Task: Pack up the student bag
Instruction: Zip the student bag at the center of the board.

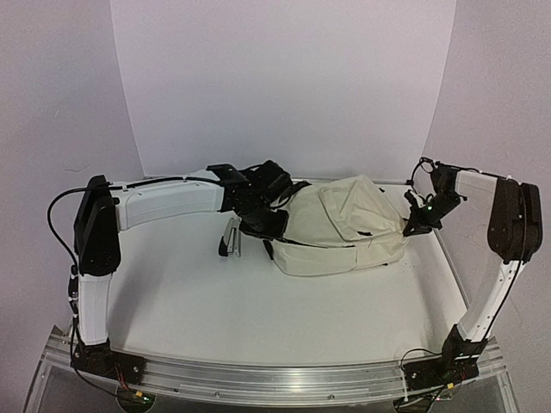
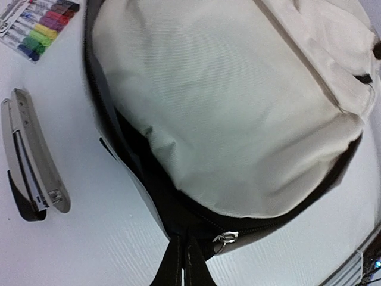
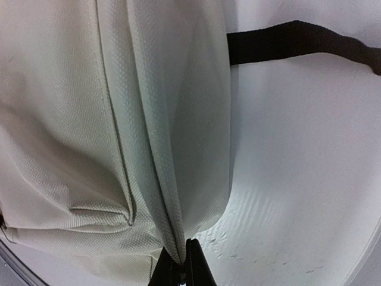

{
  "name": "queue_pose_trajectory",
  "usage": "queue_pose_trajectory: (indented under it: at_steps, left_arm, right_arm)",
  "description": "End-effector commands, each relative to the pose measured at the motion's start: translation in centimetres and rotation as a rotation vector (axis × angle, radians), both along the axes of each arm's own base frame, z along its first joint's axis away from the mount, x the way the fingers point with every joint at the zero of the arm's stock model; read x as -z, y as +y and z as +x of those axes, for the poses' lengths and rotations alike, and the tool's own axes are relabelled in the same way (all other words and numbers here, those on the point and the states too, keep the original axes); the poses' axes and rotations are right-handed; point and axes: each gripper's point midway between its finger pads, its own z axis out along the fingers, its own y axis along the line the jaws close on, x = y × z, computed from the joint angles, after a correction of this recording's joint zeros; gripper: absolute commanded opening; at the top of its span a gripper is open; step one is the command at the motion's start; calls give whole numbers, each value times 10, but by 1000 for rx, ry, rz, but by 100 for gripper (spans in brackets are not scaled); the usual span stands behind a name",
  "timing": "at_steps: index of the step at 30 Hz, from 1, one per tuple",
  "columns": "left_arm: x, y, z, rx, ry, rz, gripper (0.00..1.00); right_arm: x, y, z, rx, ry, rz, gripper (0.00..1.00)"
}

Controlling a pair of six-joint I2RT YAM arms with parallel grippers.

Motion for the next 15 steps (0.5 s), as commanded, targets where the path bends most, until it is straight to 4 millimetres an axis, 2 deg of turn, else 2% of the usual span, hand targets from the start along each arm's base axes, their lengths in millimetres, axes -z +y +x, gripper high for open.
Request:
queue_pose_trajectory:
  at_steps: [1,4,7,11,13,15]
  left_arm:
    - [-32,-36,-10,138,-4,-143,0]
    - [-33,-67,-27,232,46,-212,0]
    - [-37,-82,-29,239,79,-280,0]
    - [-46,-84,-18,191,69,-337,0]
    - [-46,-79,-10,151,85,-360,0]
    - [-46,-74,-1,118,98,-382,0]
  right_arm:
    - [-31,-22,56,33,-158,-83,0]
    - [-48,-11,71,9,-198,-34,1]
    - [-75,5,65,-60,-238,23,25]
    - [-124,34,30,-202,-360,120,82]
    - [-135,53,8,-280,-393,157,88]
    - [-144,78,-14,-369,-428,177,89]
